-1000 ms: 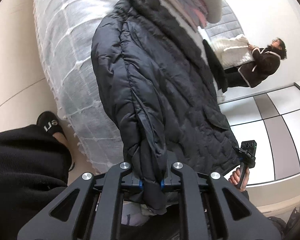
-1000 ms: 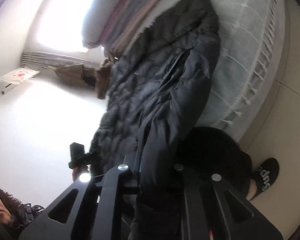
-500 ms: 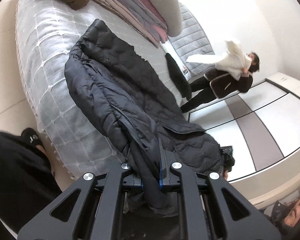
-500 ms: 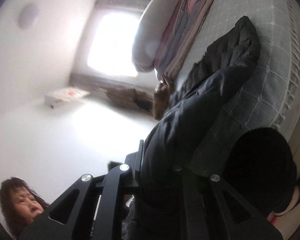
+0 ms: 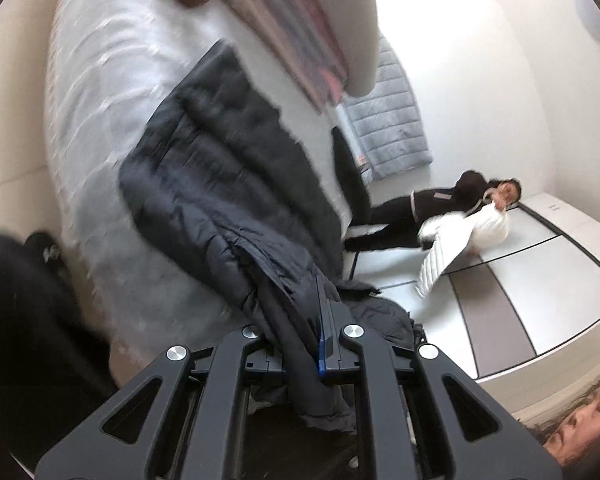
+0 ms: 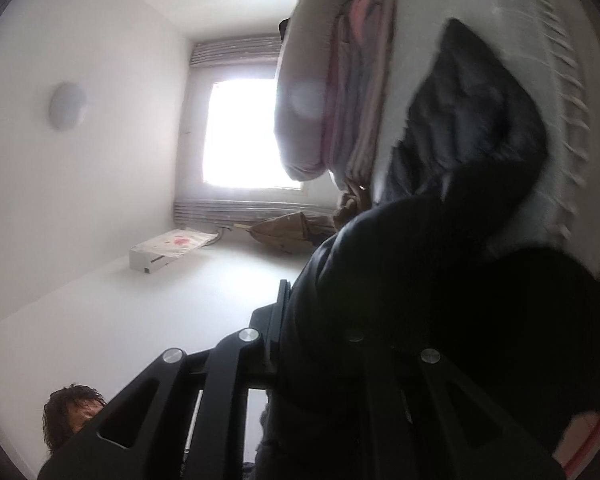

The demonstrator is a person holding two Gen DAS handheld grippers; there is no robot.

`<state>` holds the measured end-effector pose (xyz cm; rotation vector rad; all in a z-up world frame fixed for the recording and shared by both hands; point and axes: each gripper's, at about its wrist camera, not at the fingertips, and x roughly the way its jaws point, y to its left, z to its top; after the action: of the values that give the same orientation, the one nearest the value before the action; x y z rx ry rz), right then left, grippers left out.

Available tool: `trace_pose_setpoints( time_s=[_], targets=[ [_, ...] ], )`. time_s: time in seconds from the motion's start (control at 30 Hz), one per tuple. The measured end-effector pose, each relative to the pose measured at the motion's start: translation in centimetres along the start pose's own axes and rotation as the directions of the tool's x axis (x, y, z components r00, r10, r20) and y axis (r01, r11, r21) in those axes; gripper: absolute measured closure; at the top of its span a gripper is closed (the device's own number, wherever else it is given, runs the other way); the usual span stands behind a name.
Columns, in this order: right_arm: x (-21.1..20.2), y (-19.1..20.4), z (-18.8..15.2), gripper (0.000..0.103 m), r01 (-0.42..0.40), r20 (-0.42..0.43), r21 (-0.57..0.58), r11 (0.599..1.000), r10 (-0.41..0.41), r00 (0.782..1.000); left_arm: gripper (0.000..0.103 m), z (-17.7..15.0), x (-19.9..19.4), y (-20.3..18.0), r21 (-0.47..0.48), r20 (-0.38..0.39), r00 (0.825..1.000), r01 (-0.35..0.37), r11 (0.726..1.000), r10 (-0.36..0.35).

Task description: Fold large clothes

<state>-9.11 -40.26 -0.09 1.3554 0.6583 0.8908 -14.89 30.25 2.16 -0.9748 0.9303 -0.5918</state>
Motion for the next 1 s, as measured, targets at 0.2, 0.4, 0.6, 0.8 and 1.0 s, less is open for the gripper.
trace_pose_setpoints(
  time_s=[0.2,0.4,0.6,0.8,1.0],
  targets=[
    [4.5,-0.1,6.8,0.091,-0.013,0.012,0.018,1.0,0.013,1.0,0.095,7.7,2.8,-2.0,-0.006,0.038,0.999,0.037,0.999,-0.037],
    [8.0,-2.9,13.5,0.089,0.038,0.025,0.075,0.996,-0.04,0.999,0.094,15.7,8.7,-0.2,-0.082,0.039,0.999,0.033,0.996,-0.03],
    [10.1,-10.3,19.7,0.04,0.169,0.057,0.255,0.952,-0.189,0.98,0.091,22.5,16.9,4.0,-0.197,-0.024,0.999,-0.044,0.979,0.04],
    [10.2,-14.9,21.8,0.033,0.218,0.044,0.363,0.906,-0.25,0.967,0.088,25.9,23.7,8.3,-0.274,-0.096,0.987,-0.15,0.95,0.128],
    [10.2,-13.6,21.5,0.023,0.287,-0.009,0.312,0.906,-0.299,0.954,0.085,27.4,26.0,8.1,-0.268,-0.118,0.981,-0.181,0.946,0.154]
  ],
)
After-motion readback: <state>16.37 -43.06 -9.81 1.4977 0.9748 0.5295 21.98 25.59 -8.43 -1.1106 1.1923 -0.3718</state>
